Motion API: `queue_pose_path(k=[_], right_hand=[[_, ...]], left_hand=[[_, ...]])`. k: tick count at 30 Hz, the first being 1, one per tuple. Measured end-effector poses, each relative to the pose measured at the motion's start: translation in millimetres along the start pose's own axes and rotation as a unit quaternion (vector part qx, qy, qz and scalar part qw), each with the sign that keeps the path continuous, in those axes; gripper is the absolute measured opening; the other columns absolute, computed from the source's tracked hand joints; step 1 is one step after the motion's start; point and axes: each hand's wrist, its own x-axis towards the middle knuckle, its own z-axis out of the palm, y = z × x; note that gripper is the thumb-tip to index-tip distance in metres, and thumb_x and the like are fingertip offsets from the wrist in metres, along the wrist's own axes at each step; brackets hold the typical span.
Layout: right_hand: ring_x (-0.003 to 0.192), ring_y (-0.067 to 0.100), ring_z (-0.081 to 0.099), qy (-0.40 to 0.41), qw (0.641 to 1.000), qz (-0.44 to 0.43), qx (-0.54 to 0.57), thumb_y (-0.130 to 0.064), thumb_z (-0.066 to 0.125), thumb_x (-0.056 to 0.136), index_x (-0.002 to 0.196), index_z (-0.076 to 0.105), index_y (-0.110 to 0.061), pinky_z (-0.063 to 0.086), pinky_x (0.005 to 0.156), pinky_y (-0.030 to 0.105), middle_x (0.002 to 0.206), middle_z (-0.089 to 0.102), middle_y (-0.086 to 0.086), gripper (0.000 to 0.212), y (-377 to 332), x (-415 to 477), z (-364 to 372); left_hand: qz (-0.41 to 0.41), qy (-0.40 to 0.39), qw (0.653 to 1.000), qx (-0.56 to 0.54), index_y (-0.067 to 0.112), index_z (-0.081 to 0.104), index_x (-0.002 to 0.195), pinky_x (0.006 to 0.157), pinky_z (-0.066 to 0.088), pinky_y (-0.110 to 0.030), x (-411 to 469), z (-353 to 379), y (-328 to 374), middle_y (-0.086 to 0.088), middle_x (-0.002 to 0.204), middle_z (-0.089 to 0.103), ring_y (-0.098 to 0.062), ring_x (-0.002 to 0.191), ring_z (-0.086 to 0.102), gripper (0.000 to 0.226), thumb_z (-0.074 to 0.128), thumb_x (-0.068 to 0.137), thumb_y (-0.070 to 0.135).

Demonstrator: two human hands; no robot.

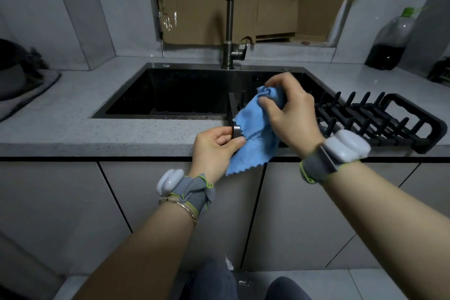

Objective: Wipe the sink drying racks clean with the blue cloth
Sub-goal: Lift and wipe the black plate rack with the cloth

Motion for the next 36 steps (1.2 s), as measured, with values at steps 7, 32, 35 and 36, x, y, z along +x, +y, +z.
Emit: queue_pose_path(k=[7, 32, 35, 36], right_hand=[[0.087, 0.007, 0.058, -0.027, 0.998, 0.047, 0.026, -0.005, 0.064, 0.082, 0.094, 0.056, -0.018, 0.049, 0.076, 0.015, 0.089, 0.058, -0.011, 0.019, 0.9, 16.8, -41.8], [0.058, 0.035, 0.058, -0.057, 0.97, -0.142, -0.191, 0.0, 0.055, 0.068, 0.078, 0.063, -0.002, 0.036, 0.058, 0.031, 0.064, 0.062, 0.014, 0.013, 27.5, -18.5, 2.9], [0.073, 0.022, 0.061, 0.088, 0.995, -0.025, -0.05, -0.002, 0.05, 0.081, 0.089, 0.062, -0.003, 0.048, 0.071, 0.035, 0.078, 0.064, 0.006, 0.014, 21.6, -0.7, -11.1], [0.073, 0.008, 0.059, 0.119, 0.993, 0.011, -0.007, -0.004, 0.051, 0.085, 0.091, 0.061, -0.005, 0.049, 0.072, 0.027, 0.079, 0.061, -0.004, 0.012, 18.6, 8.9, -20.8]], left_hand=[[0.011, -0.005, 1.0, 0.008, 0.016, 0.066, 0.081, 0.064, 0.049, -0.009, -1.1, 0.1, 1.6, 0.017, 0.064, 0.068, 0.005, 0.064, 0.065, 0.022, 0.066, 0.082, -0.006], [0.007, 0.034, 0.998, 0.052, 0.008, 0.064, 0.093, 0.066, 0.047, -0.005, -2.8, 3.1, 1.7, 0.005, 0.08, 0.066, 0.011, 0.065, 0.062, 0.016, 0.069, 0.081, -0.001], [0.008, 0.03, 0.998, 0.052, 0.013, 0.065, 0.084, 0.064, 0.047, -0.005, -3.3, 3.1, 1.3, 0.008, 0.076, 0.066, 0.01, 0.063, 0.062, 0.015, 0.068, 0.081, -0.002], [0.01, 0.031, 0.998, 0.052, 0.015, 0.065, 0.081, 0.063, 0.046, -0.005, -4.1, 2.7, 2.4, 0.011, 0.073, 0.066, 0.01, 0.062, 0.063, 0.018, 0.068, 0.081, -0.003]])
